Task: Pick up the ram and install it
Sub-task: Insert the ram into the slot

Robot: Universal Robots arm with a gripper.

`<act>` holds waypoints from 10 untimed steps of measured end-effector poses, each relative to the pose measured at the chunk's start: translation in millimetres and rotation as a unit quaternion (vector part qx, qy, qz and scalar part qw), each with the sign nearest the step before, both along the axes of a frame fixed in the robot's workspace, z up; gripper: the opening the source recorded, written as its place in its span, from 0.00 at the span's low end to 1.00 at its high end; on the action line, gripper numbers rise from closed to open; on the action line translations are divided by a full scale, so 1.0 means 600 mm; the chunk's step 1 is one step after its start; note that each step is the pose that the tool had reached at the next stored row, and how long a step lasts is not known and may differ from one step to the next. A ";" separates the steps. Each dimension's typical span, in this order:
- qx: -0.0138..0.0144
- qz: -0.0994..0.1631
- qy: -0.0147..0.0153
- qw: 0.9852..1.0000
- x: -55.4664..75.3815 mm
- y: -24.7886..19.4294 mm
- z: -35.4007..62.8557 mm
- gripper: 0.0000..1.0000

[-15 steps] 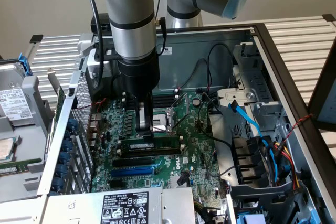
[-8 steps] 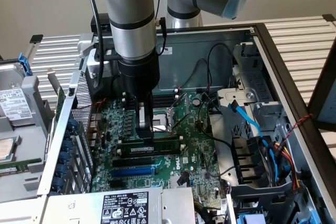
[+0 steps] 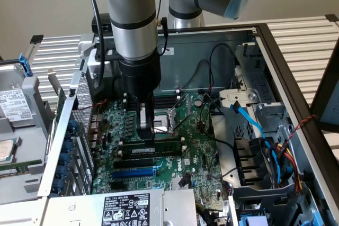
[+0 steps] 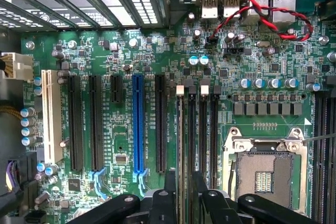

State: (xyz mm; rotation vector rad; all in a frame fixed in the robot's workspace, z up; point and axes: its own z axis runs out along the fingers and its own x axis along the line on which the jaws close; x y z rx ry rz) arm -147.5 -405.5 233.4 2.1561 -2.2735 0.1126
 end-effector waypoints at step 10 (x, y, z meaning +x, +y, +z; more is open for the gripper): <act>-0.007 0.000 0.000 1.000 -0.001 0.0010 0.019 0.12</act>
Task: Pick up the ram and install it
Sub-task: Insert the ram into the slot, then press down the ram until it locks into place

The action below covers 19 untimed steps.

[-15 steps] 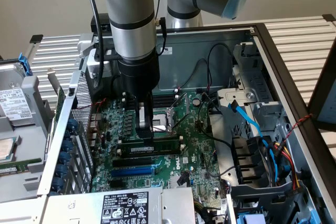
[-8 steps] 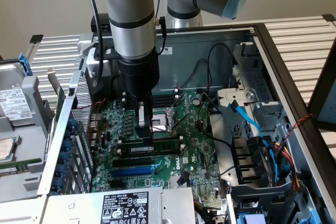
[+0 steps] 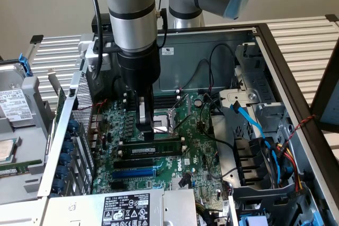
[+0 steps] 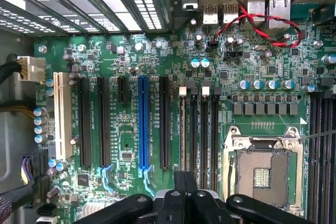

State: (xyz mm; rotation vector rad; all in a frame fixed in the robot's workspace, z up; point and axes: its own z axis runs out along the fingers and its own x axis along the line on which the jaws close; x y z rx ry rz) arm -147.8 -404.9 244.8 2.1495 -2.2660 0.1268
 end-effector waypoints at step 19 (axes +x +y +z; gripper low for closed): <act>-0.004 0.000 0.000 1.000 0.009 0.0083 0.000 0.11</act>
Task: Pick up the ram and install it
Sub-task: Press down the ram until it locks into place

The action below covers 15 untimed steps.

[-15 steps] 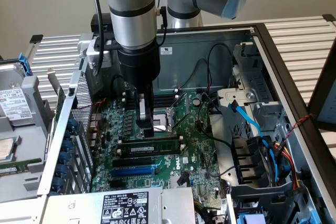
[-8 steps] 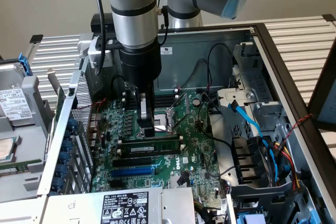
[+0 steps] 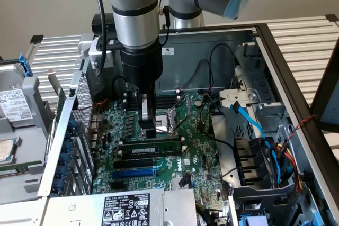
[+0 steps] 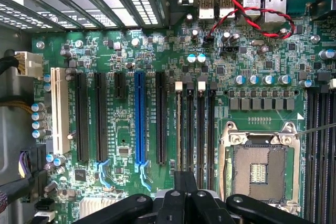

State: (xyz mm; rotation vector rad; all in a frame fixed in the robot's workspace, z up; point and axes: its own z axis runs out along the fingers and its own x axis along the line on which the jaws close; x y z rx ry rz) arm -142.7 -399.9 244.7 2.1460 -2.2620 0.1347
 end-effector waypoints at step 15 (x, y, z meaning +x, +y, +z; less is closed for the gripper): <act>0.000 0.000 0.000 1.000 0.006 -0.0001 -0.008 0.11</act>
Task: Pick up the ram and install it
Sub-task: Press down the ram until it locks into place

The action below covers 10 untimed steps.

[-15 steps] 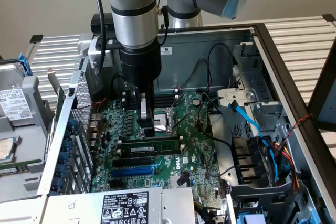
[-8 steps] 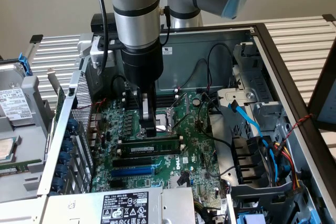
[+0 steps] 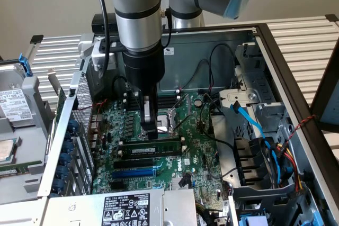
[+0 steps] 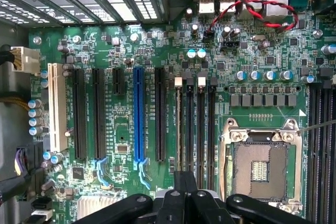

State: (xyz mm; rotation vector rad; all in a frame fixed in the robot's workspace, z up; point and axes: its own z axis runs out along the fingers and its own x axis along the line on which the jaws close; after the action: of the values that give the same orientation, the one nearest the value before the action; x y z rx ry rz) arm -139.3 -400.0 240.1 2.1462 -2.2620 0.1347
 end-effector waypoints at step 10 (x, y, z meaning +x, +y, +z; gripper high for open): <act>0.000 0.000 0.000 1.000 0.000 0.0000 -0.009 0.11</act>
State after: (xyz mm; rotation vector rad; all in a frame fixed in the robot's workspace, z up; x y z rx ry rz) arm -139.3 -400.0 234.7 2.1462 -2.2619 0.1347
